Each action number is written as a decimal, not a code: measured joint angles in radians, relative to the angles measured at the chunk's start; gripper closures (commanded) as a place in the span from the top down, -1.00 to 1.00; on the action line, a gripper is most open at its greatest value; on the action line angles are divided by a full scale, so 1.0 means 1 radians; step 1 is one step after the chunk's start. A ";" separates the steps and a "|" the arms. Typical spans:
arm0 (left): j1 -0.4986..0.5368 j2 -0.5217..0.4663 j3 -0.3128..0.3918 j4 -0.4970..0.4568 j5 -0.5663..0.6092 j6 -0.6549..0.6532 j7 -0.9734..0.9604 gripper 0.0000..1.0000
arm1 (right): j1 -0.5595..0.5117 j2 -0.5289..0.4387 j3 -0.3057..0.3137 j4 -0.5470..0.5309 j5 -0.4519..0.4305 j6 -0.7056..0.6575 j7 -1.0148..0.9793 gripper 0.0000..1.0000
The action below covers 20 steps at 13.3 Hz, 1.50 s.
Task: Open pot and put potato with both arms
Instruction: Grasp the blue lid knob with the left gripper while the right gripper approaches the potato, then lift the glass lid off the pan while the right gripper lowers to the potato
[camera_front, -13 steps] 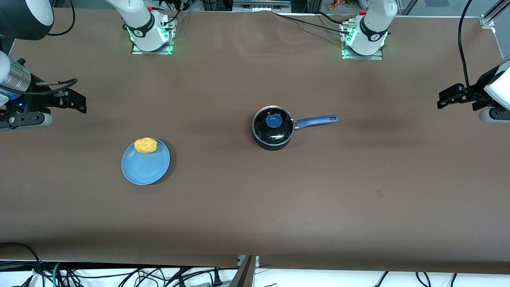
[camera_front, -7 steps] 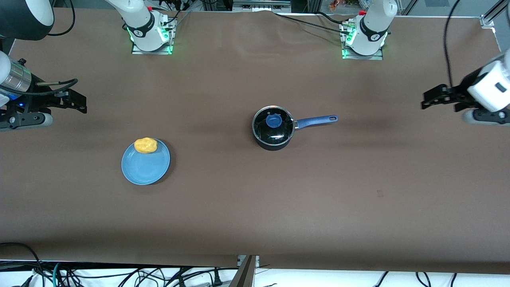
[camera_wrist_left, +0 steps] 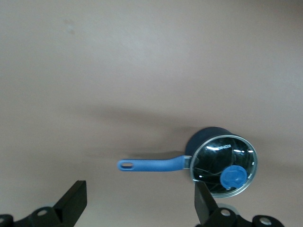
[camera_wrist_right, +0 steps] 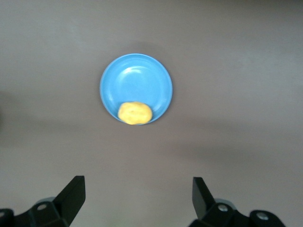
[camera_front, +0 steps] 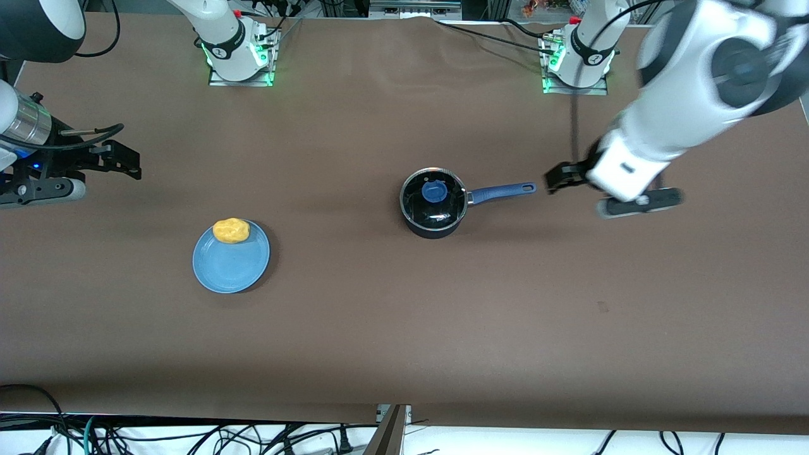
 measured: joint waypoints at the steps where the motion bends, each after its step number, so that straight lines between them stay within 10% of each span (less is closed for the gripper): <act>1: -0.028 0.027 -0.005 -0.003 0.000 0.027 -0.018 1.00 | 0.000 0.004 0.000 0.000 0.015 0.000 0.000 1.00; 20: -0.342 0.297 -0.046 -0.137 0.173 0.479 -0.378 1.00 | -0.018 0.148 -0.020 -0.141 0.027 0.131 0.121 0.99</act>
